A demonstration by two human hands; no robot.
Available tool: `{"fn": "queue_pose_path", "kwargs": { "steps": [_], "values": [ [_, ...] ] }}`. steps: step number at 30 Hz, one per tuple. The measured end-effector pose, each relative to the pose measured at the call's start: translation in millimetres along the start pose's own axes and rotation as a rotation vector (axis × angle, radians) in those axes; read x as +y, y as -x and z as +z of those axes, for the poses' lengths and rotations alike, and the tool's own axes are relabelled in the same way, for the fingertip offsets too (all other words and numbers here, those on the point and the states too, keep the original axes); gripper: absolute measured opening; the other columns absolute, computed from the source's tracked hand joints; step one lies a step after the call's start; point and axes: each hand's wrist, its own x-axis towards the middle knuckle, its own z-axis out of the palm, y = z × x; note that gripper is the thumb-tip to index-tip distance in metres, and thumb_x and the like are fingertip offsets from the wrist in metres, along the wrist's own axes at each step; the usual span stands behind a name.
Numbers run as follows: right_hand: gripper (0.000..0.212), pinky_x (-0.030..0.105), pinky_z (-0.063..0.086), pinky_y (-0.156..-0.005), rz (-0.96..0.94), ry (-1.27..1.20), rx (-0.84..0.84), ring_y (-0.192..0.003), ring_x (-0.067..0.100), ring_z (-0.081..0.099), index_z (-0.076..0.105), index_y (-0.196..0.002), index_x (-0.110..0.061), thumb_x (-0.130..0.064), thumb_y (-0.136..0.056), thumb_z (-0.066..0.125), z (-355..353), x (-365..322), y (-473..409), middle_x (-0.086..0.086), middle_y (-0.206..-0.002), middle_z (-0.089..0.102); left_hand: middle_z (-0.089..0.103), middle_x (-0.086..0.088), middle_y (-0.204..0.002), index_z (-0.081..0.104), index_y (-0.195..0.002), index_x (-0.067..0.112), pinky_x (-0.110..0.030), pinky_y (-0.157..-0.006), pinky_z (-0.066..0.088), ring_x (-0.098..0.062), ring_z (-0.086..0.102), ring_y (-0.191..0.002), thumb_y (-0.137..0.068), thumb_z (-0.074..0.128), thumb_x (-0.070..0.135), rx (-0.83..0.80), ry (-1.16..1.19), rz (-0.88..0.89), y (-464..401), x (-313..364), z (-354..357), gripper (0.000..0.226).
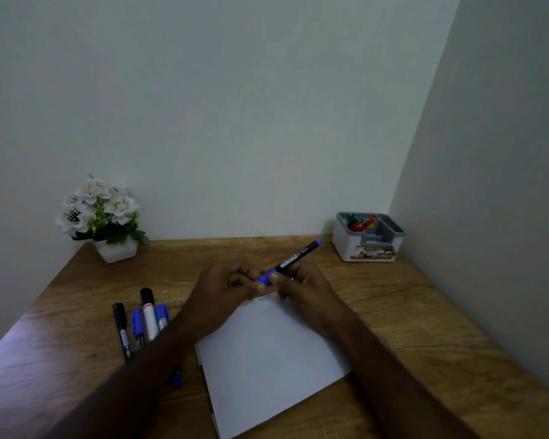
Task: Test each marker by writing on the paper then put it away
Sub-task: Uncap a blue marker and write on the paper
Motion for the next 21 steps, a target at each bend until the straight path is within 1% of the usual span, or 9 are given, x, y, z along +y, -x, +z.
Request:
{"fn": "queue_pose_path", "kwargs": {
  "steps": [2, 3, 4, 7, 9, 12, 15, 18, 21],
  "values": [
    [0.019, 0.037, 0.05, -0.077, 0.004, -0.06, 0.048, -0.093, 0.021, 0.068, 0.07, -0.11, -0.004, -0.011, -0.098, 0.057, -4, -1, -2, 0.015, -0.111, 0.074, 0.071, 0.003, -0.07, 0.072, -0.08, 0.014, -0.02, -0.06, 0.048, -0.007, 0.064, -0.064, -0.076, 0.076, 0.021, -0.001, -0.061, 0.006, -1, -2, 0, 0.009],
    [0.018, 0.04, 0.052, -0.083, 0.006, -0.095, 0.082, -0.1, 0.025, 0.069, 0.068, -0.111, -0.004, -0.01, -0.1, 0.054, -7, -2, -3, 0.015, -0.112, 0.073, 0.07, 0.007, -0.07, 0.071, -0.078, 0.018, -0.018, -0.061, 0.047, -0.004, 0.063, -0.064, -0.079, 0.076, 0.018, -0.002, -0.09, 0.007, -2, -3, 1, 0.005],
    [0.018, 0.038, 0.053, -0.084, 0.001, -0.093, 0.121, -0.102, 0.024, 0.07, 0.066, -0.111, -0.005, -0.01, -0.101, 0.052, -10, -2, -4, 0.014, -0.108, 0.074, 0.069, 0.011, -0.069, 0.07, -0.076, 0.021, -0.016, -0.061, 0.046, -0.002, 0.062, -0.064, -0.082, 0.074, 0.015, 0.001, -0.122, 0.008, -3, -5, 3, 0.009],
    [0.02, 0.026, 0.049, -0.073, -0.062, 0.179, 0.239, -0.082, 0.007, 0.065, 0.06, -0.12, -0.01, -0.012, -0.103, 0.049, -20, 0, -4, -0.002, -0.087, 0.068, 0.068, 0.012, -0.072, 0.068, -0.077, 0.023, -0.011, -0.063, 0.043, 0.0, 0.061, -0.068, -0.086, 0.07, 0.016, -0.045, -0.203, 0.016, -10, -4, 9, 0.012],
    [0.021, 0.021, 0.047, -0.068, -0.121, 0.322, 0.325, -0.073, 0.003, 0.059, 0.055, -0.123, -0.013, -0.013, -0.102, 0.052, -25, 2, -2, -0.008, -0.081, 0.061, 0.068, 0.01, -0.073, 0.067, -0.078, 0.026, -0.009, -0.062, 0.042, 0.0, 0.062, -0.07, -0.087, 0.069, 0.02, -0.109, -0.282, 0.031, -20, 1, 14, 0.012],
    [0.013, 0.016, 0.046, -0.064, -0.179, 0.382, 0.528, -0.074, 0.002, 0.058, 0.054, -0.11, -0.016, -0.013, -0.098, 0.056, -36, -10, 0, -0.002, -0.086, 0.061, 0.069, 0.008, -0.076, 0.067, -0.076, 0.025, -0.017, -0.064, 0.047, -0.006, 0.063, -0.073, -0.086, 0.069, 0.027, -0.164, -0.39, 0.067, -43, 12, 26, 0.01],
    [0.007, 0.011, 0.046, -0.063, -0.26, 0.452, 0.715, -0.073, -0.004, 0.057, 0.062, -0.096, -0.018, -0.012, -0.094, 0.06, -63, -33, 2, -0.009, -0.082, 0.061, 0.07, 0.003, -0.077, 0.069, -0.081, 0.017, -0.027, -0.066, 0.049, -0.008, 0.064, -0.071, -0.084, 0.07, 0.034, -0.21, -0.457, 0.085, -73, 24, 46, 0.018],
    [0.004, 0.019, 0.051, -0.066, -0.318, 0.535, 0.867, -0.071, 0.002, 0.063, 0.068, -0.087, -0.016, -0.012, -0.087, 0.069, -113, -57, 5, -0.005, -0.077, 0.068, 0.07, 0.003, -0.08, 0.069, -0.085, 0.015, -0.02, -0.064, 0.046, -0.006, 0.063, -0.072, -0.086, 0.069, 0.035, -0.271, -0.484, 0.127, -100, 38, 71, 0.02],
    [0.003, 0.029, 0.055, -0.068, -0.309, 0.676, 0.945, -0.069, 0.016, 0.066, 0.069, -0.083, -0.013, -0.013, -0.082, 0.073, -166, -78, 9, -0.001, -0.073, 0.069, 0.07, 0.0, -0.085, 0.069, -0.087, 0.013, -0.024, -0.067, 0.048, -0.01, 0.063, -0.077, -0.087, 0.067, 0.033, -0.306, -0.499, 0.172, -122, 51, 99, 0.02]
  ]
}}
